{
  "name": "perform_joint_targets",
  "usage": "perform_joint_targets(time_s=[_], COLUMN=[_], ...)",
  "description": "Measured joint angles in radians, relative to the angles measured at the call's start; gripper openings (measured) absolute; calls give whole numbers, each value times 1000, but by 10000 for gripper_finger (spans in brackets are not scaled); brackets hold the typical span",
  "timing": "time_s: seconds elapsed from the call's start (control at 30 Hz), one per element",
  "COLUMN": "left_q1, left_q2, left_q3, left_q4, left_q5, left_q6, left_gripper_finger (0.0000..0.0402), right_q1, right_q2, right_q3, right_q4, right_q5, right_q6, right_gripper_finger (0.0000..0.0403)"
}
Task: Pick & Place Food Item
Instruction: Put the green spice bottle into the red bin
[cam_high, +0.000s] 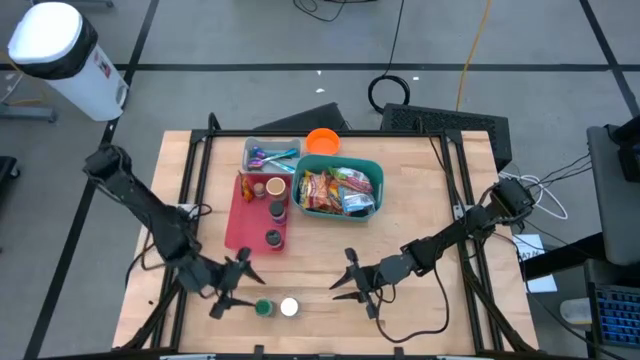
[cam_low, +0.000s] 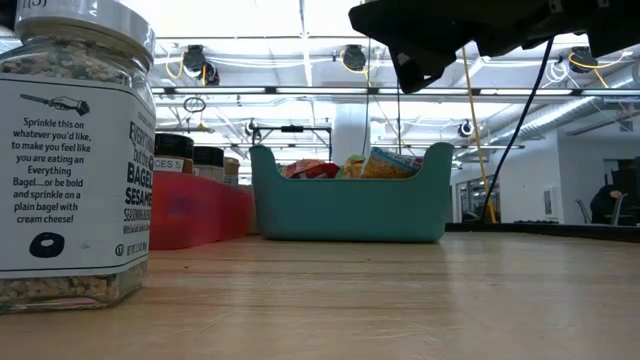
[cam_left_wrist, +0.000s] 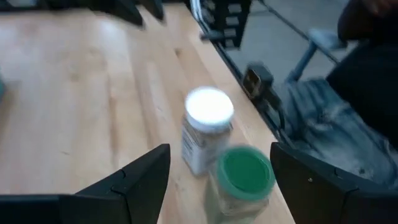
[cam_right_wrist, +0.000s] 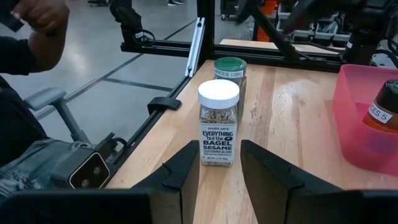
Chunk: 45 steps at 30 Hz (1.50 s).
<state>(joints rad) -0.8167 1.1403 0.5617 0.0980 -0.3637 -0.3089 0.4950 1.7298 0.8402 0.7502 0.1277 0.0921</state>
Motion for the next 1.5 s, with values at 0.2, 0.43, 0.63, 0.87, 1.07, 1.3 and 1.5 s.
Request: perform_joint_targets(time_s=[0.2,0.43,0.63,0.87,1.07,1.3,1.5], left_q1=[-20,-30,-30,-30,-29,-29,-26], left_q2=[125,188,255,283,284,258,85], left_q3=[0,0,-1,-1,-1,-2,-2], left_q4=[82,123,185,208,195,189,111], left_q5=[23,22,23,15,-4,-32,-191], left_q6=[-7,-9,-18,-2,-7,-49,-98], left_gripper_finger=[282,282,282,282,239,206,206], right_q1=[2,5,5,5,5,5,5], right_q2=[0,0,0,0,0,0,0], right_q3=[0,0,-1,-1,-1,-1,-1], right_q4=[0,0,0,0,0,0,0], right_q5=[1,0,0,1,0,0,0], right_q6=[0,0,-1,-27,-26,-26,-26], right_gripper_finger=[112,112,112,112,112,112,112])
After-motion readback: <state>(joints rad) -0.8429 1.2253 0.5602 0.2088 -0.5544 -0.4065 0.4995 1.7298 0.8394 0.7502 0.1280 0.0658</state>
